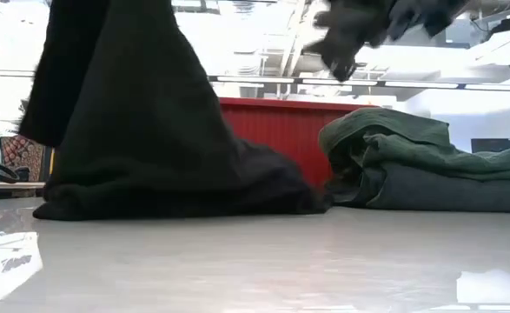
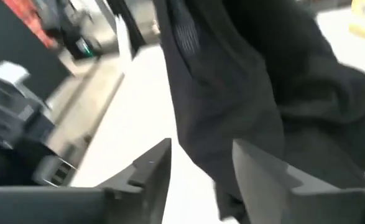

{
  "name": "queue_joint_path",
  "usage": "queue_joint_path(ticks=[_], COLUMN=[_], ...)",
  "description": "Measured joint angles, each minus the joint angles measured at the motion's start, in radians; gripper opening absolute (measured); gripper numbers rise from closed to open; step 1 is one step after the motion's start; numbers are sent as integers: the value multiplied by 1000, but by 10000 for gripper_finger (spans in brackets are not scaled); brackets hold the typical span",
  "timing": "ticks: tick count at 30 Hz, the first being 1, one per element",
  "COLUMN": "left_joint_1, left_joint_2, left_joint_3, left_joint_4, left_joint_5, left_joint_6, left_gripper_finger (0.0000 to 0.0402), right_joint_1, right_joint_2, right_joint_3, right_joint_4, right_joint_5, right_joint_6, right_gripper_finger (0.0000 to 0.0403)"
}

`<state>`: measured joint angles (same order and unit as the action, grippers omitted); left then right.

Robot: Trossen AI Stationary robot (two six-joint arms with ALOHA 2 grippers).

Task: Fold laundry
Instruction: Fold the black shirt

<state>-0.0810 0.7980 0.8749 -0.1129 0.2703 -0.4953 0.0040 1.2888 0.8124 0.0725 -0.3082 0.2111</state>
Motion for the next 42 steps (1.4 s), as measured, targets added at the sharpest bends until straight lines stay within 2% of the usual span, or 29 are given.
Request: queue_joint_path(ticks=[3,6,11,23,31,33,36,42], left_joint_1=[-10,-14,-29,-32,-31,-32,-32,-32], left_joint_2=[0,0,7,6,7,7,6,6], left_joint_3=[0,0,-1,-1,-1,-1,-1,-1], left_joint_4=[-74,-171,-288,-289,-287,-287,-289,-284], left_joint_5=[-15,-6,-5,-7,-20,-20,-20,-21], left_joint_6=[-30,-70,-95,-61,-40,-40,-44,-45], left_gripper_finger=[0,0,0,0,0,0,0,0], right_joint_1=[0,-7,-53,-90,-67,-56,-43,-37], right_joint_2=[108,213,326,363,514,531,528,450], right_joint_3=[0,0,0,28,70,90,114,123], right_joint_4=[34,91,176,198,279,281,284,262], right_joint_5=[2,1,5,33,13,8,6,-16], right_joint_6=[-63,-96,-92,-133,-78,-66,-65,-80], right_gripper_finger=[233,252,254,254,252,239,199,72])
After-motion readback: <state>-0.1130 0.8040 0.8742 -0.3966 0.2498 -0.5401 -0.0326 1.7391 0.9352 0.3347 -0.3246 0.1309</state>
